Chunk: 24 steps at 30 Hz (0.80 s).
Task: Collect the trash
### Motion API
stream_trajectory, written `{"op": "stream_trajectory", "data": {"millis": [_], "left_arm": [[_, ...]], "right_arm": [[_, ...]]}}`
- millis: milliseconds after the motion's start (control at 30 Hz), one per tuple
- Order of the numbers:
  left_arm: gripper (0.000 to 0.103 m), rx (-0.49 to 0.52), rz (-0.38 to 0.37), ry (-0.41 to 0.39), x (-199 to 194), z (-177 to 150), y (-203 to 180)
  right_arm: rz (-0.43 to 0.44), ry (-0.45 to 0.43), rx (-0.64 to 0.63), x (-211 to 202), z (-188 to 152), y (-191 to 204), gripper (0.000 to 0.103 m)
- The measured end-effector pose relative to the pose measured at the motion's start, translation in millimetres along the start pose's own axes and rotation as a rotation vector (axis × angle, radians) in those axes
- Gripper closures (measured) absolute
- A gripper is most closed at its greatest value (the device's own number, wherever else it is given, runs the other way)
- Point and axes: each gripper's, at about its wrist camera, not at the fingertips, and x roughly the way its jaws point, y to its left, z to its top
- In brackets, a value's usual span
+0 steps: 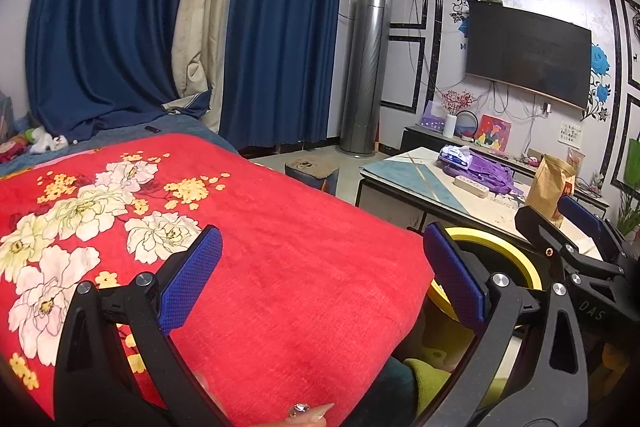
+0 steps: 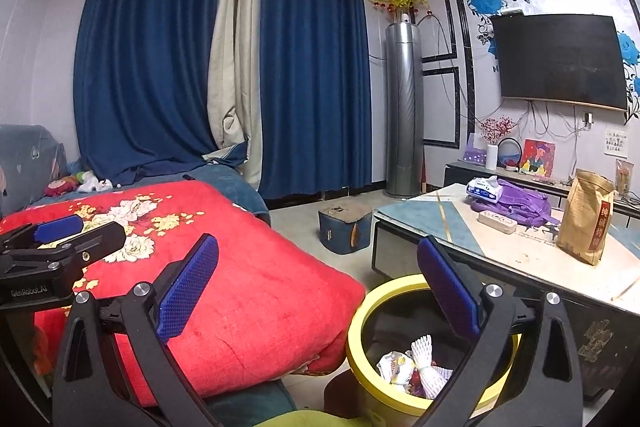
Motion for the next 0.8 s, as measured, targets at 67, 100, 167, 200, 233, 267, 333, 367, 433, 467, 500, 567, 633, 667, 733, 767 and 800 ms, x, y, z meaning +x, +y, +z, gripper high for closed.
{"op": "stream_trajectory", "data": {"millis": [67, 100, 167, 200, 233, 267, 333, 367, 433, 467, 500, 567, 633, 667, 733, 767, 800], "left_arm": [[0.011, -0.002, 0.000, 0.001, -0.6, 0.0, -0.7], [0.011, -0.002, 0.001, 0.001, -0.8, 0.1, -0.9], [0.011, -0.002, 0.002, 0.000, -0.6, 0.0, -0.5], [0.011, -0.002, 0.002, -0.001, -0.7, 0.1, -0.3], [0.011, -0.002, 0.001, -0.001, -1.1, 0.3, -1.1], [0.011, -0.002, 0.001, -0.002, -1.1, 0.4, -1.1], [0.011, -0.002, 0.002, -0.001, -1.2, 0.3, -1.3], [0.011, -0.002, 0.001, -0.001, -1.3, 0.4, -1.3], [0.011, -0.001, 0.002, -0.001, -1.3, 0.3, -1.4], [0.011, -0.001, 0.001, -0.001, -1.5, 0.4, -1.4], [0.011, -0.001, 0.000, -0.002, -1.6, 0.4, -1.5], [0.011, 0.000, 0.003, -0.003, -1.2, 0.3, -1.3], [0.011, -0.001, 0.001, -0.001, -1.2, 0.2, -1.2], [0.011, -0.001, 0.002, -0.001, -1.5, 0.3, -1.5], [0.011, -0.003, 0.002, -0.001, -1.2, 0.3, -0.9], [0.011, -0.001, 0.002, -0.002, -1.5, 0.2, -1.4], [0.011, -0.002, 0.002, -0.001, -1.7, 0.7, -1.6]], "right_arm": [[0.001, 0.003, 0.001, 0.1, -0.8, -0.9, 0.006], [0.001, 0.004, 0.000, 0.1, -1.4, -0.5, 0.006], [0.001, 0.005, 0.000, 0.2, -1.5, -0.9, 0.006], [0.002, 0.002, 0.001, 0.0, -1.2, -0.4, 0.006], [0.001, 0.002, 0.001, 0.2, -1.2, -0.3, 0.006], [0.001, 0.003, 0.001, 0.4, -1.5, -0.6, 0.006], [-0.001, 0.003, 0.001, 0.2, -1.2, -0.4, 0.006], [-0.001, 0.004, 0.002, 0.4, -2.2, -0.3, 0.006], [-0.001, 0.005, 0.001, 0.9, -3.0, -0.3, 0.006], [-0.001, 0.006, 0.001, 0.9, -2.9, -0.3, 0.006], [0.000, 0.006, 0.001, 0.8, -2.7, -0.3, 0.006], [0.000, 0.005, 0.001, 0.8, -2.6, -0.1, 0.006], [0.001, 0.006, 0.001, 0.9, -2.5, 0.0, 0.006], [0.000, 0.006, 0.002, 0.9, -2.7, -0.3, 0.006], [0.000, 0.007, 0.002, 1.5, -3.5, 0.6, 0.006], [-0.001, 0.008, 0.002, 1.4, -3.8, 0.3, 0.006], [-0.002, 0.007, 0.001, 1.5, -3.3, 0.7, 0.006]]}}
